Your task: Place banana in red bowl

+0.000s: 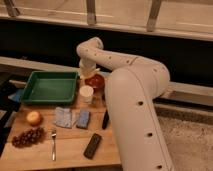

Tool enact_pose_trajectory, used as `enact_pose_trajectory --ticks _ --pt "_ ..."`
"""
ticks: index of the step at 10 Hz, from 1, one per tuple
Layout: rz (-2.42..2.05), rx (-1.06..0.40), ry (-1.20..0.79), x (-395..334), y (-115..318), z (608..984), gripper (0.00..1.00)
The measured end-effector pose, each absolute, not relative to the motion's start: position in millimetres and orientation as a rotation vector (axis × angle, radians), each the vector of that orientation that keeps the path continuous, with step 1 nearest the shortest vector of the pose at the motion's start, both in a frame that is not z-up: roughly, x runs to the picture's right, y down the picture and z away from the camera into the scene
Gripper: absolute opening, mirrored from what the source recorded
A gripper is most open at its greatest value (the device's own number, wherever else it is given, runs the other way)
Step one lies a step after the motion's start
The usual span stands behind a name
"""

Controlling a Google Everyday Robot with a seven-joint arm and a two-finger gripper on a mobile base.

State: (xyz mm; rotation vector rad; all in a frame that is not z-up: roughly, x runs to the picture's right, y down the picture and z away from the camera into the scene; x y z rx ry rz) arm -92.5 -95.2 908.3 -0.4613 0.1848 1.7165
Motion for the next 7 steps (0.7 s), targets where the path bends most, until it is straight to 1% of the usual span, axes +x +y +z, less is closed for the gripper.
enact_pose_trajectory --ticks 4,5,7 --pt "1.761 -0.545 0.285 -69 -64 926 0.01" --pt "1.771 -0.569 0.302 -71 -57 931 0.07" --pt "1.8 -0.589 0.333 -62 -48 939 0.3"
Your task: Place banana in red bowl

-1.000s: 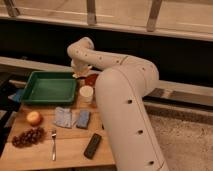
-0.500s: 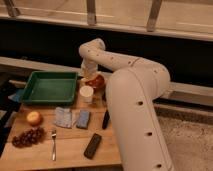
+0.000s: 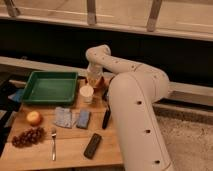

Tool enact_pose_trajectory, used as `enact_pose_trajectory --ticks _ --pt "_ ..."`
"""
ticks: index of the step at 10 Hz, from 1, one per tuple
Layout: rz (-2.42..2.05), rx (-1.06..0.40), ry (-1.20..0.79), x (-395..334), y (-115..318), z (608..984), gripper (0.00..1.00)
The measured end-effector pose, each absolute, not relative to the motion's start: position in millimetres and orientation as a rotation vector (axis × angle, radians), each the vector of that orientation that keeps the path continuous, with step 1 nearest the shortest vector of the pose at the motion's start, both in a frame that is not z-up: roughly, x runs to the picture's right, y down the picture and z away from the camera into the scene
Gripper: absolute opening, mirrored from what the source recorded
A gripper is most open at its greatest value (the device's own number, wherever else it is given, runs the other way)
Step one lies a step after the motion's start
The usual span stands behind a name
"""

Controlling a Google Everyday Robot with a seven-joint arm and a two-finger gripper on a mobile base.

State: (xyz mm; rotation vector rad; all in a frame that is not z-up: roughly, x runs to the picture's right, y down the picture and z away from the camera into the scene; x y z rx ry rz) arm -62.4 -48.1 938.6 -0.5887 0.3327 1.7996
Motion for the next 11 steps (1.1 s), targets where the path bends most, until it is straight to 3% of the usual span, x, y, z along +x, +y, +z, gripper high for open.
enact_pose_trajectory --ticks 5,6,11 --pt "1.829 -0.584 0.361 -53 -58 933 0.76" --pt "1.828 -0.592 0.36 -54 -60 931 0.8" --pt "1.824 -0.603 0.354 -56 -61 930 0.8"
